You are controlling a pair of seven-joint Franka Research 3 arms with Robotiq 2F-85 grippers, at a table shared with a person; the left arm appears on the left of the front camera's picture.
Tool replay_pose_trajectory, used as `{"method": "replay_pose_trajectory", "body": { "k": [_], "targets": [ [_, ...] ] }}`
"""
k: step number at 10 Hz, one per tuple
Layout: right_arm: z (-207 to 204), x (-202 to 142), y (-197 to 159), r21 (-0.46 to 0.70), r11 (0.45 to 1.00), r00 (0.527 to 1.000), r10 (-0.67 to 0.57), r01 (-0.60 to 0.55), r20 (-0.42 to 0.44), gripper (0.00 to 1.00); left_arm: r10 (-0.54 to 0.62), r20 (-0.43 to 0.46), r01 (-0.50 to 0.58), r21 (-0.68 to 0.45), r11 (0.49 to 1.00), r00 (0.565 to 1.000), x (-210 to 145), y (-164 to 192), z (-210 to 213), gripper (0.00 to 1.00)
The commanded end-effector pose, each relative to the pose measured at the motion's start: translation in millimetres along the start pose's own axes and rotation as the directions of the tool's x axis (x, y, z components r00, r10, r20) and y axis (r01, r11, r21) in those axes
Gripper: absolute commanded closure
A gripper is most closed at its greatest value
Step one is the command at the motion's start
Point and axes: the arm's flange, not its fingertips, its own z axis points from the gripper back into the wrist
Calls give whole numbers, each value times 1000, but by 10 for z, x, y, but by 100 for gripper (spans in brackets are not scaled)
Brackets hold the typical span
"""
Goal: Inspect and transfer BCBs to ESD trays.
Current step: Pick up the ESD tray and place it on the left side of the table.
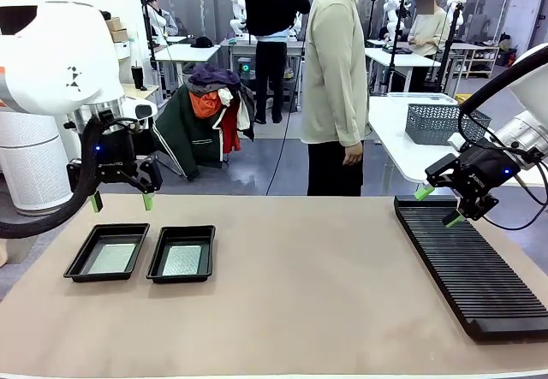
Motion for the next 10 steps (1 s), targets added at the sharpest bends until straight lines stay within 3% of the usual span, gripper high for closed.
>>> {"method": "replay_pose_trajectory", "body": {
  "k": [1, 2, 3, 10],
  "targets": [
    [-3, -22, 19, -10, 1000, 1000, -18, 18, 4, 0, 20, 5, -21, 34, 999, 1000, 9, 12, 56, 0],
    [-3, -22, 19, -10, 1000, 1000, -18, 18, 4, 0, 53, 12, -54, 36, 998, 998, 31, 27, 83, 0],
    [-3, -22, 19, -10, 1000, 1000, -18, 18, 4, 0, 0, 6, 0, -1, 1000, 1000, -4, 0, 32, 0],
    [-3, -22, 19, -10, 1000, 1000, -18, 18, 4, 0, 0, 6, 0, -1, 1000, 1000, -4, 0, 32, 0]
  ]
}}
